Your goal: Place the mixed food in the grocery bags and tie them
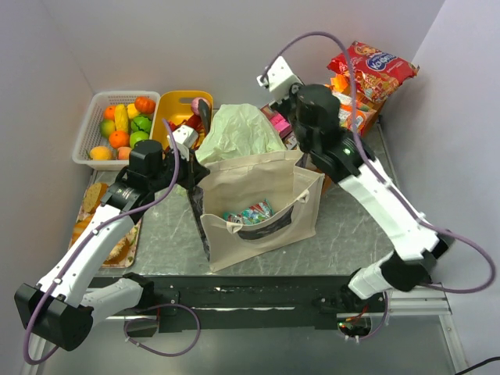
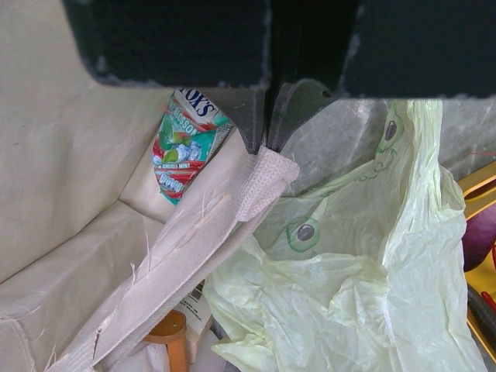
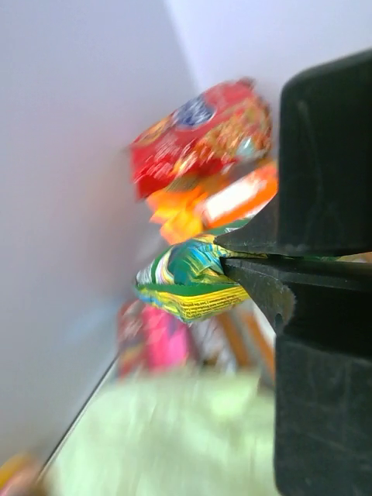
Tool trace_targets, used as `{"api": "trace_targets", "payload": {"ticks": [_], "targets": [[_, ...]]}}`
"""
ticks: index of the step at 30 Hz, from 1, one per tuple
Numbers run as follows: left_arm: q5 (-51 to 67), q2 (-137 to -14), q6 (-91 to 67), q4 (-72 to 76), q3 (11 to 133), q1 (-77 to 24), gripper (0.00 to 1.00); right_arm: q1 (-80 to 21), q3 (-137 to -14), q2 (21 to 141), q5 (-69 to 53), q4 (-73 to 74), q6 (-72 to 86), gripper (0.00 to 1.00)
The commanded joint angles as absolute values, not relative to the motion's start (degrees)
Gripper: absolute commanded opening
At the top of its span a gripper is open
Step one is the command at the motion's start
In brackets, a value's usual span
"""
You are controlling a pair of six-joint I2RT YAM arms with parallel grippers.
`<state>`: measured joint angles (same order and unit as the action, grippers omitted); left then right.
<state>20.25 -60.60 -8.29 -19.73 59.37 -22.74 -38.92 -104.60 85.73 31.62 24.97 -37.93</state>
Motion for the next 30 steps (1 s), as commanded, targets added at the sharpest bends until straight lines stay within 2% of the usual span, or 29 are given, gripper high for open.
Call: {"api": "trace_targets", "payload": {"ticks": [1, 6, 9, 15, 18, 19, 20, 22, 26, 30], "targets": [[21.27, -59.5, -8.79, -17.4, 58.8, -22.41, 0.01, -44.01, -104.95, 76.92, 30.25, 29.25, -29.55, 0.0], [21.27, -60.03, -8.79, -17.58, 59.15, -22.32, 0.01, -47.11, -96.19, 69.19, 4.89, 34.37, -16.09, 0.0], [21.45, -60.12, -8.88, -17.32, 58.97, -22.32, 0.01, -47.37, -89.92, 66.97, -3.74, 32.79, -14.42, 0.0], [21.53, -60.29, -8.79, -17.58, 59.06, -22.32, 0.01, -48.69, -89.83, 70.22, -10.71, 37.53, -13.54, 0.0], [21.09, -59.85, -8.79, -17.49, 58.89, -22.32, 0.01, -49.31, -88.24, 70.66, -13.97, 37.88, -12.4, 0.08], [21.09, -59.85, -8.7, -17.49, 58.8, -22.32, 0.01, -49.31, -88.07, 70.84, -12.93, 38.32, -11.87, 0.24], [21.01, -59.94, -8.61, -17.49, 58.8, -22.32, 0.01, -49.31, -88.33, 71.36, -11.35, 38.93, -11.69, 0.52], [21.01, -60.2, -8.61, -17.67, 58.8, -22.32, 0.01, -49.31, -89.2, 71.54, -8.01, 40.69, -10.64, 0.82], [21.36, -60.38, -8.61, -17.67, 58.8, -22.32, 0.01, -48.34, -90.7, 67.25, 7.77, 39.64, -11.16, 0.99], [21.18, -60.29, -8.61, -17.67, 58.97, -22.32, 0.01, -39.23, -95.08, 67.58, 15.53, 40.51, -9.85, 0.99]]}}
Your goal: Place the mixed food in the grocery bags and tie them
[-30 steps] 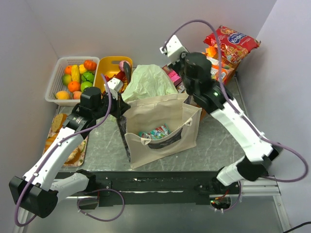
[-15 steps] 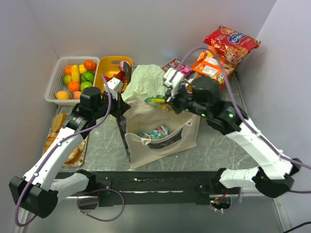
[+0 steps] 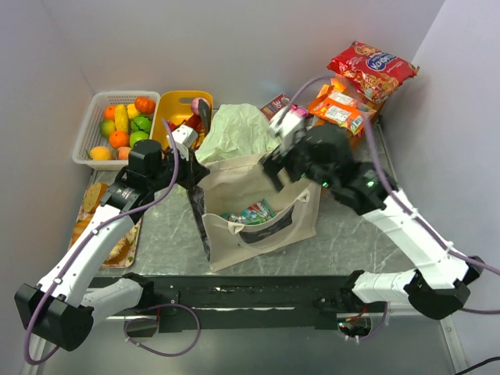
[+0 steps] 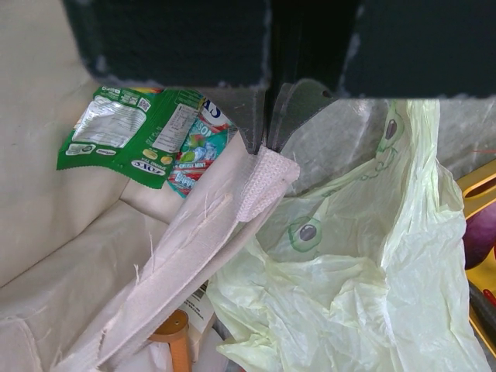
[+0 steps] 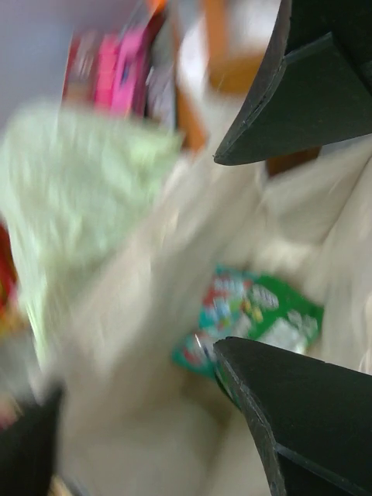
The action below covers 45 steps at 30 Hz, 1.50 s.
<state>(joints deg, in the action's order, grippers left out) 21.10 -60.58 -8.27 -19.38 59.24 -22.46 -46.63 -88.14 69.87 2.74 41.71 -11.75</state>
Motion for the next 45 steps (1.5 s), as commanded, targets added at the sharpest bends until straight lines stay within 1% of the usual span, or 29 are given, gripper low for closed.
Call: {"api": "trace_targets", "payload": {"ticks": [1, 3, 4, 6, 8, 9, 12, 15, 19, 22, 26, 29, 30, 32, 33, 35, 36, 37, 38, 39, 40, 41, 44, 45], "targets": [[21.27, -60.29, -8.61, -17.67, 58.8, -22.32, 0.01, -34.5, -97.62, 68.63, 16.08, 42.26, -8.71, 0.99], [21.44, -60.38, -8.79, -17.67, 58.8, -22.32, 0.01, -31.56, -99.05, 72.15, 21.5, 42.36, -9.31, 0.99], [21.53, -60.55, -8.79, -17.67, 58.8, -22.32, 0.01, -30.25, -99.92, 73.2, 21.97, 42.19, -10.97, 0.99], [21.62, -60.56, -8.79, -17.84, 58.8, -22.32, 0.01, -25.59, -100.46, 76.19, 21.71, 41.05, -12.04, 0.99], [21.53, -60.65, -8.62, -17.93, 58.89, -22.32, 0.01, -20.77, -102.47, 79.52, 18.29, 41.57, -12.83, 0.99], [21.36, -60.64, -8.61, -18.02, 58.97, -22.32, 0.01, -19.79, -103.09, 80.5, 18.37, 41.4, -13.18, 0.99], [21.27, -60.64, -8.61, -18.02, 58.8, -22.32, 0.01, -17.76, -102.75, 82.87, 17.58, 38.07, -18.09, 0.99], [21.27, -60.91, -8.61, -18.02, 58.89, -22.32, 0.01, -15.92, -105.28, 86.21, 13.19, 39.28, -21.26, 0.99], [21.53, -61.17, -8.61, -18.02, 58.8, -22.32, 0.01, -15.29, -109.42, 91.74, 15.47, 40.17, -25.31, 0.99], [21.36, -61.17, -8.61, -18.1, 58.89, -22.24, 0.01, -14.77, -109.69, 93.33, 15.91, 39.38, -26.72, 0.99], [21.27, -61.35, -8.53, -18.11, 58.89, -22.32, 0.01, -13.54, -109.69, 94.66, 15.39, 40.43, -25.93, 0.94], [21.18, -61.43, -8.44, -18.11, 58.97, -22.32, 0.01, -12.4, -107.5, 94.05, 13.54, 39.82, -24.87, 0.83], [21.01, -61.35, -8.52, -18.11, 58.97, -22.32, 0.01, -12.22, -106.01, 93.69, 13.1, 39.47, -24.53, 0.74], [20.92, -61.35, -8.44, -18.11, 58.89, -22.32, 0.01, -11.26, -105.03, 93.25, 11.87, 39.03, -24.08, 0.65], [21.09, -61.35, -8.44, -18.02, 58.89, -22.24, 0.01, -10.9, -104.59, 93.08, 11.08, 39.11, -23.65, 0.58], [21.09, -61.26, -8.61, -18.02, 58.97, -22.32, 0.01, -10.37, -104.5, 92.9, 8.8, 39.46, -23.47, 0.49], [21.18, -61.26, -8.53, -18.02, 58.89, -22.32, 0.01, -10.37, -104.41, 92.64, 8.35, 39.55, -23.55, 0.32], [21.27, -61.35, -8.61, -17.93, 58.97, -22.24, 0.01, -10.46, -104.41, 92.46, 7.13, 39.46, -23.55, 0.24], [21.27, -61.35, -8.61, -17.93, 59.06, -22.32, 0.01, -10.37, -104.5, 92.29, 6.51, 39.29, -23.47, 0.18], [21.36, -61.26, -8.61, -17.84, 58.98, -22.32, 0.01, -10.46, -104.76, 91.68, 5.72, 39.03, -23.12, 0.06], [21.27, -61.09, -8.53, -17.84, 58.97, -22.32, 0.01, -10.46, -105.03, 91.23, 5.19, 39.11, -22.85, 0.02], [21.36, -61.08, -8.61, -17.75, 58.97, -22.32, 0.01, -10.46, -105.38, 90.53, 3.45, 39.37, -22.42, 0.0], [21.53, -61.08, -8.53, -17.58, 58.8, -22.32, 0.01, -12.56, -104.33, 85.1, -0.6, 37.8, -20.75, 0.0], [21.71, -61.08, -8.61, -17.49, 58.8, -22.32, 0.01, -13.53, -102.41, 81.16, -1.75, 36.75, -19.96, 0.0]]}}
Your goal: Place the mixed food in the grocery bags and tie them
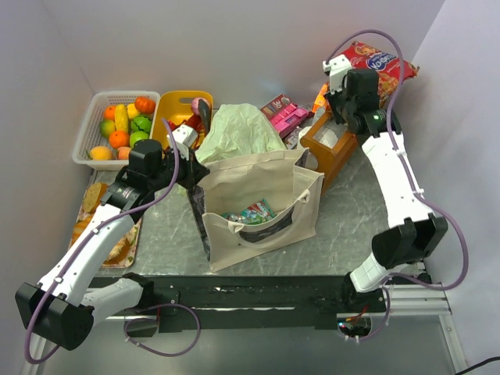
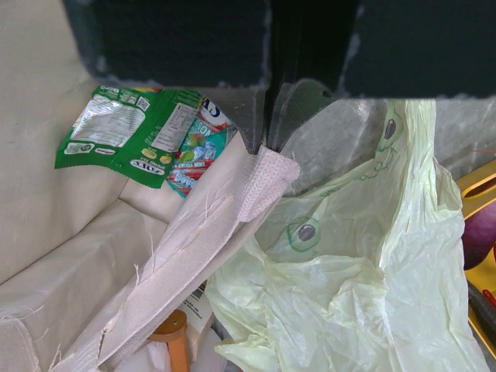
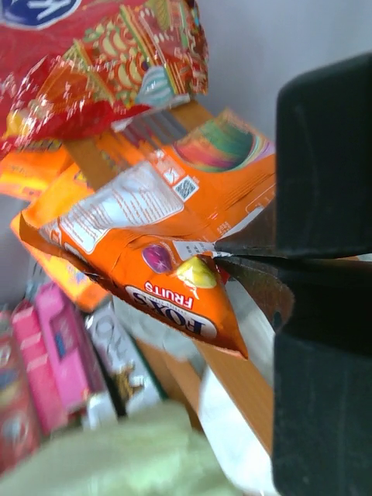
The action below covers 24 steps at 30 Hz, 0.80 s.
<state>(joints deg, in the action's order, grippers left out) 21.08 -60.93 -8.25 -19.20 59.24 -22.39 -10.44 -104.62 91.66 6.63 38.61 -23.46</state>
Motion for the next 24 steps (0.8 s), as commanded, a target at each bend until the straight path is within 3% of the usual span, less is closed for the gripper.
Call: {"api": "trace_targets", "payload": {"ticks": [1, 9, 19, 20, 21, 23, 24], "targets": [[21.71, -61.26, -8.61, -17.49, 58.8, -22.32, 0.01, -15.62, -101.52, 79.12, -3.06, 35.35, -19.34, 0.0], [21.97, -61.52, -8.7, -17.23, 59.06, -22.24, 0.01, -29.96, -88.97, 64.08, -21.17, 30.24, -12.05, 0.0], [21.89, -61.0, -8.88, -17.05, 58.89, -22.24, 0.01, -39.81, -80.95, 67.85, -22.68, 33.92, -9.76, 0.0], [21.97, -60.91, -8.88, -16.96, 58.89, -22.24, 0.01, -39.9, -81.03, 68.29, -22.76, 34.8, -9.67, 0.11], [21.97, -60.91, -8.88, -16.96, 58.8, -22.24, 0.01, -39.9, -81.64, 68.81, -22.59, 35.85, -9.93, 0.28], [21.97, -60.91, -8.79, -17.14, 58.8, -22.24, 0.01, -39.99, -82.35, 68.47, -20.58, 37.35, -10.02, 0.84], [21.97, -60.82, -8.79, -17.14, 58.8, -22.24, 0.01, -39.9, -83.22, 67.25, -17.52, 37.35, -10.02, 0.93]]}}
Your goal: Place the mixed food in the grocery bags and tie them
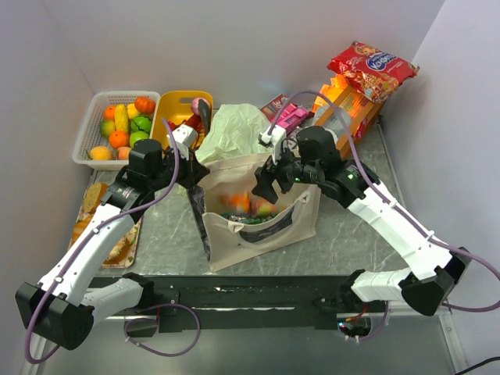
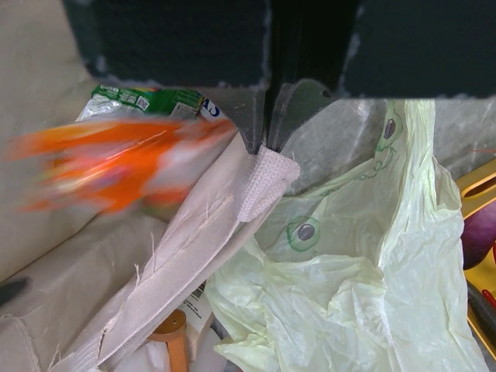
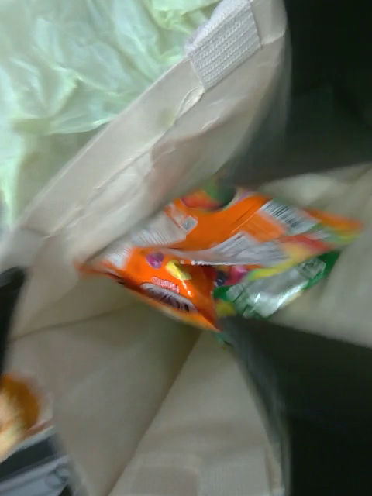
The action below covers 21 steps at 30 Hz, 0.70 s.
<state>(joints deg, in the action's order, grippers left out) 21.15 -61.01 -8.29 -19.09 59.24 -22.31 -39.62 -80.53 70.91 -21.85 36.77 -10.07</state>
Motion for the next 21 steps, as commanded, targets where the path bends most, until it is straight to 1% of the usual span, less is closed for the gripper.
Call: {"api": "trace_targets", "payload": {"ticks": [1, 3, 5, 7, 8, 9, 11, 13, 14, 16, 17, 21], "targets": [[21.97, -60.82, -8.7, -17.14, 58.97, -22.24, 0.01, -39.82, -83.84, 66.54, -15.66, 37.01, -10.11, 0.98], [21.8, -60.82, -8.79, -17.23, 58.89, -22.24, 0.01, -39.2, -86.9, 64.96, -10.32, 36.65, -10.54, 1.0], [21.62, -60.65, -8.61, -17.31, 58.97, -22.24, 0.01, -37.19, -89.72, 64.78, -8.45, 36.74, -10.55, 1.0], [21.53, -60.47, -8.61, -17.4, 58.97, -22.24, 0.01, -34.21, -94.38, 66.44, -1.7, 36.91, -10.55, 1.0], [21.53, -60.38, -8.53, -17.4, 58.8, -22.24, 0.01, -33.23, -98.05, 69.32, 1.64, 37.78, -11.16, 0.99], [21.71, -60.21, -8.61, -17.14, 58.71, -22.24, 0.01, -32.18, -100.09, 71.17, 8.8, 38.23, -11.77, 0.99], [21.97, -60.29, -8.7, -16.96, 58.62, -22.24, 0.01, -28.68, -105.43, 77.56, 14.48, 38.06, -14.92, 0.99], [22.15, -60.38, -8.79, -17.14, 58.62, -22.24, 0.01, -25.77, -108.01, 81.81, 20.36, 35.96, -17.3, 1.0], [22.24, -60.38, -8.79, -17.23, 58.62, -22.24, 0.01, -23.14, -110.89, 86.09, 21.61, 34.73, -19.84, 1.0], [22.15, -60.47, -8.7, -17.14, 58.54, -22.24, 0.01, -21.02, -114.68, 90.59, 26.07, 33.93, -21.61, 0.99], [22.32, -60.47, -8.79, -17.05, 58.45, -22.24, 0.01, -19.09, -118.53, 94.62, 26.8, 33.75, -23.62, 1.0], [22.24, -61.08, -8.79, -17.31, 58.45, -22.24, 0.01, -15.05, -126.37, 102.64, 26.37, 32.6, -28.03, 0.99]]}}
